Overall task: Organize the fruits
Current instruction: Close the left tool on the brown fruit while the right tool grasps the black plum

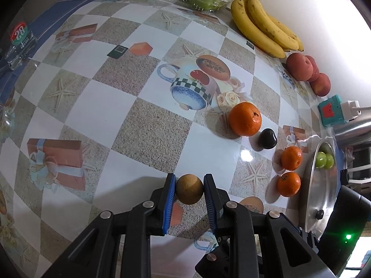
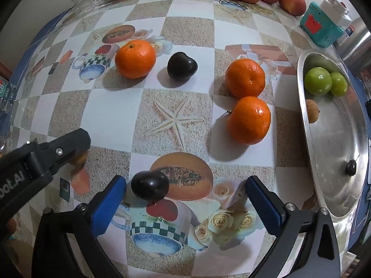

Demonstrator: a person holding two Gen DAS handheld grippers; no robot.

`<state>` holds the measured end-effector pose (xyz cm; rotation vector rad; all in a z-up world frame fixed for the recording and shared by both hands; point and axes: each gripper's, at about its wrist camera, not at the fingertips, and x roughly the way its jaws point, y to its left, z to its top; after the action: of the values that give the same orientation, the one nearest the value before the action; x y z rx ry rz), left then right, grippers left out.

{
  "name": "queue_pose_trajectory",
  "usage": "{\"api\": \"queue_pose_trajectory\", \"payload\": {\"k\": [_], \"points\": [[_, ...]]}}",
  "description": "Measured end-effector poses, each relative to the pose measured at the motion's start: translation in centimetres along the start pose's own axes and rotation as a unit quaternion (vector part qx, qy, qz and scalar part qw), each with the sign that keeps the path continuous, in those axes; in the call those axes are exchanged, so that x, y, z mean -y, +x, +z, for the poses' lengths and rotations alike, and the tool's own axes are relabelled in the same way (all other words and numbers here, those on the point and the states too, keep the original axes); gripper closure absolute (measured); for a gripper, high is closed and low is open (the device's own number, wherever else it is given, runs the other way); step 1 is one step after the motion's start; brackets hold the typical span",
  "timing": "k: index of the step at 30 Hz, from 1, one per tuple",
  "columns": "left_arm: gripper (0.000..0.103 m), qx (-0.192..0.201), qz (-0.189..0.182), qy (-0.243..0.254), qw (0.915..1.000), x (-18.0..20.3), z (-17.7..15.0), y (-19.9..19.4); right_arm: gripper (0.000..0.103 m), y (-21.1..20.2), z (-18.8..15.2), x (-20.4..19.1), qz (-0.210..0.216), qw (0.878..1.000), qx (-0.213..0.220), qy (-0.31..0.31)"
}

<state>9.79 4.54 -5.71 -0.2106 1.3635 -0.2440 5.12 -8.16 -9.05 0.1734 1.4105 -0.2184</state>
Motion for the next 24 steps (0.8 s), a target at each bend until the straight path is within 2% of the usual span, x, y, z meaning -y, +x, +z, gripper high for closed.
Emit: {"api": "queue_pose_trajectory", "payload": {"k": [7,20,24], "points": [[0.077,-0.001,0.000,-0.004,1.0000,-0.2,0.0,0.0,0.000,0.6,0.5,-0.1,0.005,1.000,-0.006,-0.003],[0.077,-0.006,0.001,-0.010,0.9999,-0.2,-0.1,0.3,0.000,-0.1,-1.2,0.7,0.004,1.000,0.023,0.003],[0.077,-0.004,0.003,-0.015,0.9999,-0.4,-0.1,0.2,0.000,-0.2,-1.1,0.7,0.006,1.000,0.009,0.004]]}}
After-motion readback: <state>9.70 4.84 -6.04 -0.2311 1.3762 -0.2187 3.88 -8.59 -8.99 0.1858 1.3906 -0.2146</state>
